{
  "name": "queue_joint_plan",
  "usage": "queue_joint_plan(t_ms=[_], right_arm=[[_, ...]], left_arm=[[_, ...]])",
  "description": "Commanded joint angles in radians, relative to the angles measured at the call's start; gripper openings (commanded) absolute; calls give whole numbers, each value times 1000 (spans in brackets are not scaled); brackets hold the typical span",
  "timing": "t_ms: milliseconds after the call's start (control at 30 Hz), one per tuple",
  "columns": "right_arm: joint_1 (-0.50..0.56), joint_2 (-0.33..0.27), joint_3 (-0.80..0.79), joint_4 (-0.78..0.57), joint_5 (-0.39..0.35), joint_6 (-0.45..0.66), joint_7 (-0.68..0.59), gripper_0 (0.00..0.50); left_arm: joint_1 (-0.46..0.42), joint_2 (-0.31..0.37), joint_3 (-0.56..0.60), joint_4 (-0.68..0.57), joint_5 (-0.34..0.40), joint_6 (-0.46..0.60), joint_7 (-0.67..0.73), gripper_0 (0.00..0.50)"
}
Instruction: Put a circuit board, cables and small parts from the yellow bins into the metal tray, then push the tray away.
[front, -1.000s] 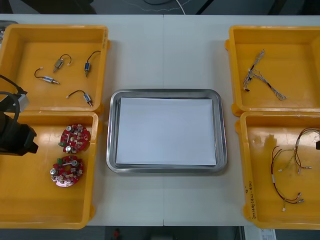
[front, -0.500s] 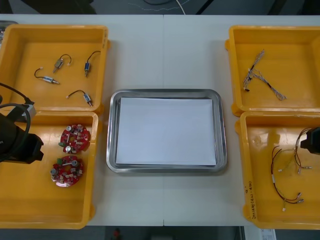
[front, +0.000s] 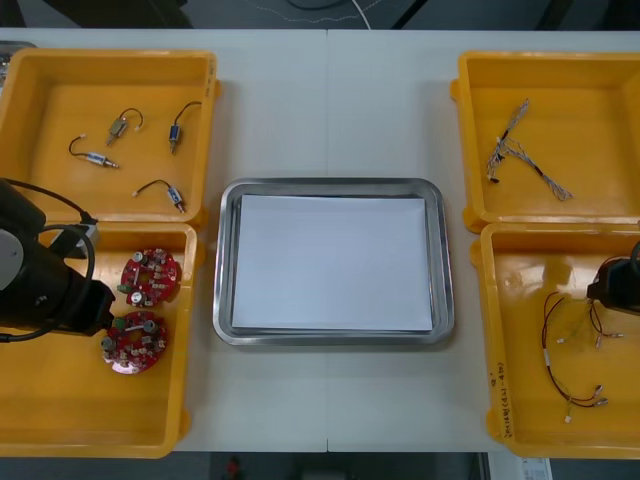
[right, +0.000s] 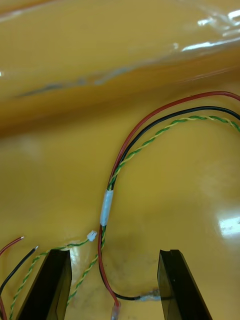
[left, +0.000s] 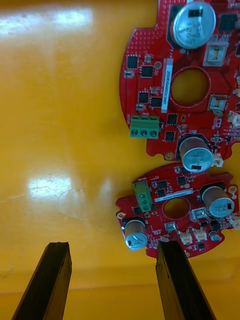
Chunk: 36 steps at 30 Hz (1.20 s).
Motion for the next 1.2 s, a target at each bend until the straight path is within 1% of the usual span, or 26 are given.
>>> queue_joint_plan(t_ms=[33, 233, 533, 867, 1100, 1200], right_arm=[[14, 8, 32, 13, 13, -29, 29, 500], [14, 8, 60, 16, 18, -30, 27, 500], [31, 8, 71, 38, 20, -35, 29, 500], [35, 8, 60, 38, 24, -43, 42, 500], [43, 8, 75, 38, 29, -75, 50, 500], [46, 8, 81, 38, 32, -76, 50, 500]], left_arm=[[34, -13, -29, -3, -15, -29, 62, 500], [68, -13, -40, -3, -32, -66, 59, 500], [86, -15, -43, 0, -47, -78, 59, 500], [89, -31, -43, 6, -55, -83, 59, 500], [89, -35, -80, 12, -99, -99, 60, 500], [89, -35, -81, 14, -99, -101, 62, 500]])
